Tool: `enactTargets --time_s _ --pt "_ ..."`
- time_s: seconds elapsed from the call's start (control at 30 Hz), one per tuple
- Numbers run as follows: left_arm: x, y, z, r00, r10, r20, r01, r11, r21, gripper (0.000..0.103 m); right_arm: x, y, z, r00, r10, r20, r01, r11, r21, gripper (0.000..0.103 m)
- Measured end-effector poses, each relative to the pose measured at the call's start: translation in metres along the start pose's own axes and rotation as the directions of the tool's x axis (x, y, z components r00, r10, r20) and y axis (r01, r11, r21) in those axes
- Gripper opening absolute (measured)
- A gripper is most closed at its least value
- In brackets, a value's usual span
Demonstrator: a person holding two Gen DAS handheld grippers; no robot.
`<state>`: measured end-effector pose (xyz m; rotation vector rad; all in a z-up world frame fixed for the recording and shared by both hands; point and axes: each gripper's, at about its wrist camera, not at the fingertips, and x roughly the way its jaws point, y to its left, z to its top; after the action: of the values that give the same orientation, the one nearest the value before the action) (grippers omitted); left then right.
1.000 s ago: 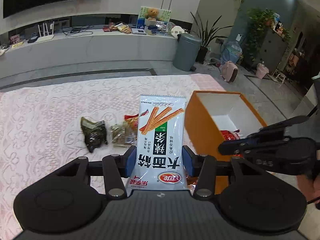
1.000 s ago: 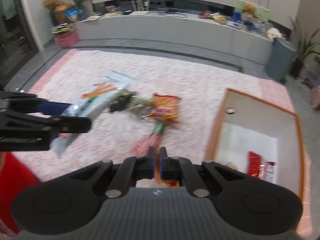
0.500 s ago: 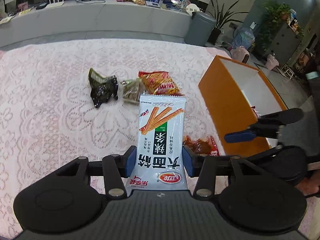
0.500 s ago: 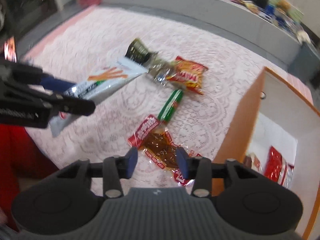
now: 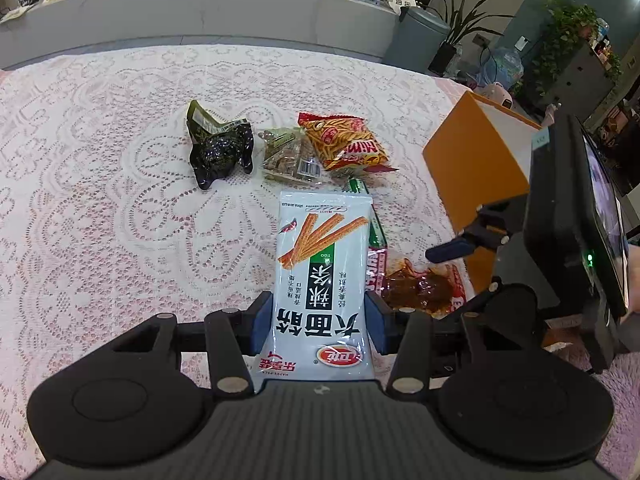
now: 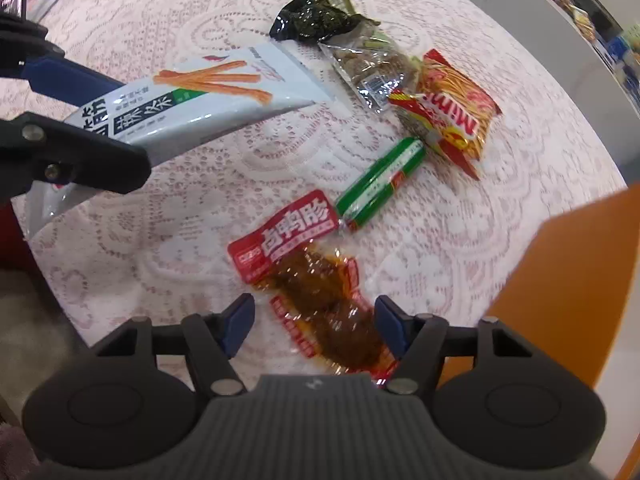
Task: Organize snacks
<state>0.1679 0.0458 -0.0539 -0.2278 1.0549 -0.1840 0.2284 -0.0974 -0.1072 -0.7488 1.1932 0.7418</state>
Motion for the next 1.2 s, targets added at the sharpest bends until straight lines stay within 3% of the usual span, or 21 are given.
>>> enactTargets --time_s 0.07,0.27,0.47,0.87,1.2 --pt "0.004 0.002 0.002 1.000 0.000 -0.006 0.000 1.000 -0.004 0.055 0.005 -0.003 0.005 1.000 0.015 -0.009 -0.016 1.000 -0.012 0.073" --pt "0.013 0.006 0.006 1.000 -0.007 -0.023 0.007 1.000 -0.017 0.055 0.017 -0.015 0.013 0.994 0.104 -0.024 -0.102 0.993 0.055 0.071" --pt "0.016 0.008 0.009 1.000 -0.013 -0.027 0.012 1.000 -0.029 0.055 0.008 -0.010 0.010 0.998 0.060 -0.008 -0.059 0.998 0.038 0.063" --pt "0.006 0.001 0.010 1.000 -0.020 -0.005 0.020 0.999 -0.029 0.055 -0.037 -0.011 -0.010 0.994 0.026 0.103 -0.038 0.993 0.115 0.054" --pt "-0.026 -0.026 0.018 0.997 -0.025 0.067 0.025 1.000 0.010 0.055 -0.106 -0.026 -0.032 0.966 0.012 0.259 -0.077 0.967 0.242 0.053"
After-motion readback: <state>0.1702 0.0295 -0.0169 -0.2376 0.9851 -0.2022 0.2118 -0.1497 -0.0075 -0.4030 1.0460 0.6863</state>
